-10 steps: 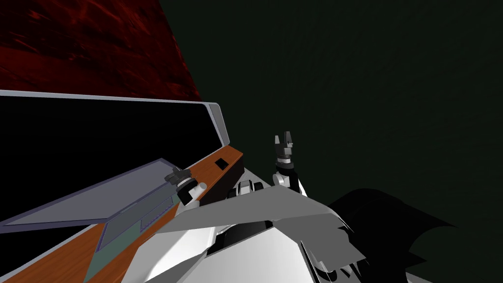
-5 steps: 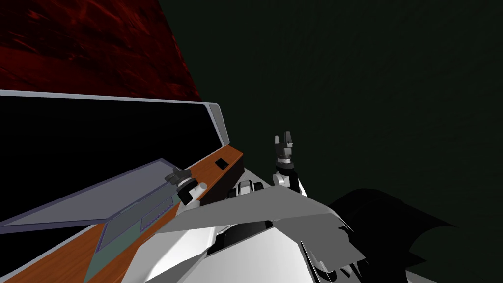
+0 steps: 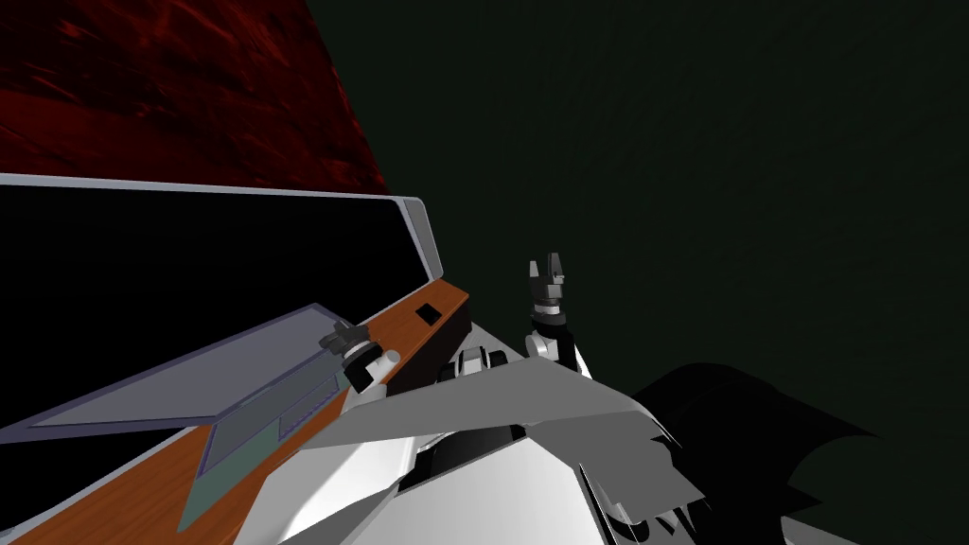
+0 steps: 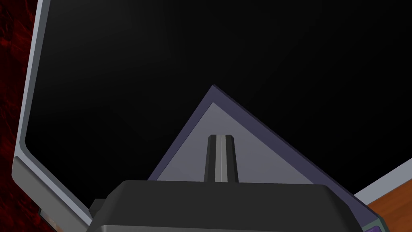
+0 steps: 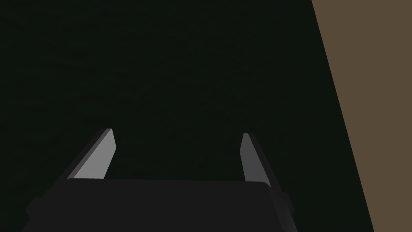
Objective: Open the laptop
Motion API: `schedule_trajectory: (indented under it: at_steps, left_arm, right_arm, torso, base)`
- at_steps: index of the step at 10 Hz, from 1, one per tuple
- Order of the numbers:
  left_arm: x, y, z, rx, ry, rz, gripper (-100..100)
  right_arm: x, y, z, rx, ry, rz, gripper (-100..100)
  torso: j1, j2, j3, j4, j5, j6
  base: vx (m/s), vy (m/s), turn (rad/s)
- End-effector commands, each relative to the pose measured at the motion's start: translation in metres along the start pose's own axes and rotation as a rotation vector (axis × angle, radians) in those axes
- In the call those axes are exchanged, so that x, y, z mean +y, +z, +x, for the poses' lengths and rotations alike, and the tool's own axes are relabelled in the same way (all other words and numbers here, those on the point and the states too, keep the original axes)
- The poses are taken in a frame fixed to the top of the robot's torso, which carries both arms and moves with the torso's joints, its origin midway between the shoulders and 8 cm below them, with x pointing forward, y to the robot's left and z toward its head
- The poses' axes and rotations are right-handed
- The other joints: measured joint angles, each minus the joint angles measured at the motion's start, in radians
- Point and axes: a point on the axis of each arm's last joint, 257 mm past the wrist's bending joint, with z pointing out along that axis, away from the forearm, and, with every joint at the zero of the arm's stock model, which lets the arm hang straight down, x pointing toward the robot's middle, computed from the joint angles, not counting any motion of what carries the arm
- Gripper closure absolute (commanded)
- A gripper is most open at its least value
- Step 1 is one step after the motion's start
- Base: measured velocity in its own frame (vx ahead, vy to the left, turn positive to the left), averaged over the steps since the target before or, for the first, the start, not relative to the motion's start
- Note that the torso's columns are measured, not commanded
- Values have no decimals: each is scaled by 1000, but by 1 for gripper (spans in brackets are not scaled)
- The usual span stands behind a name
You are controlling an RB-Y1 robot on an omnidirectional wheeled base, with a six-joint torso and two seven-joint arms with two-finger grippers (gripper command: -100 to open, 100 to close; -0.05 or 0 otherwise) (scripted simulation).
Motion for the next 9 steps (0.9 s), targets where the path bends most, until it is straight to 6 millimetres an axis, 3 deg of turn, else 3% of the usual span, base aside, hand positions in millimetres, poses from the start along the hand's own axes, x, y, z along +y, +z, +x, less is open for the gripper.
schedule_trajectory:
  at_steps: [1, 3, 4, 9]
  left_arm:
    - [6, 3, 8, -14, 9, 12, 100]
    - [6, 3, 9, -16, 8, 13, 100]
    - [-2, 16, 7, 0, 29, 25, -100]
    - [-20, 63, 8, 40, 77, 35, -100]
  right_arm:
    - [0, 0, 0, 0, 0, 0, 0]
    - [0, 0, 0, 0, 0, 0, 0]
    - [0, 0, 0, 0, 0, 0, 0]
    - [0, 0, 0, 0, 0, 0, 0]
  torso:
    - [0, 0, 0, 0, 0, -1]
    - [-3, -3, -2, -1, -1, -1]
    - [-5, -4, -3, -1, -1, -1]
    - [-3, -2, -1, -1, -1, 0]
  base:
    - [-65, 69, -123]
    - [-45, 42, -37]
    - [-6, 2, 37]
    - [14, -17, 65]
